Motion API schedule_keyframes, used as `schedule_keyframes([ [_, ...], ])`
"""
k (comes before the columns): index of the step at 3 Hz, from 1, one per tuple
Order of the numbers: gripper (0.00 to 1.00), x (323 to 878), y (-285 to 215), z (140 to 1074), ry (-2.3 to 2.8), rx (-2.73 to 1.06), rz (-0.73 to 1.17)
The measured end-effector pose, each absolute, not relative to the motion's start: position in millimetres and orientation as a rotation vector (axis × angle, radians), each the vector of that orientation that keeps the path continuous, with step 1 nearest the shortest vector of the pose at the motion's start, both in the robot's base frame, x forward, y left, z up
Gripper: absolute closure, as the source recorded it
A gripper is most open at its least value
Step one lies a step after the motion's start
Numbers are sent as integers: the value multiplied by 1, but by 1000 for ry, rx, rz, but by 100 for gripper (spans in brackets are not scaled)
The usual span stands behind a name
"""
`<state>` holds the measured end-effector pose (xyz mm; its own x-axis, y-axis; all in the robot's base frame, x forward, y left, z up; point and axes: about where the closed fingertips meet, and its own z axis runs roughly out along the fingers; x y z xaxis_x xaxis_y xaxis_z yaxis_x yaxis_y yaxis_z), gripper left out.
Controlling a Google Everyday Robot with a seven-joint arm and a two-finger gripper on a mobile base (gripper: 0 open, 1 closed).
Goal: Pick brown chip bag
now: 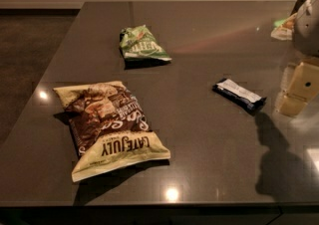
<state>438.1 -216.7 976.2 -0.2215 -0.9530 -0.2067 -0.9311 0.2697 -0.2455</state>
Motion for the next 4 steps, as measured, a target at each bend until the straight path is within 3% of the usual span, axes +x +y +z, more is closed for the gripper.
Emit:
schedule_keyframes([
  [1,0,438,-217,976,2232,-1725,-99],
  [4,0,437,-83,958,2089,-1835,78],
])
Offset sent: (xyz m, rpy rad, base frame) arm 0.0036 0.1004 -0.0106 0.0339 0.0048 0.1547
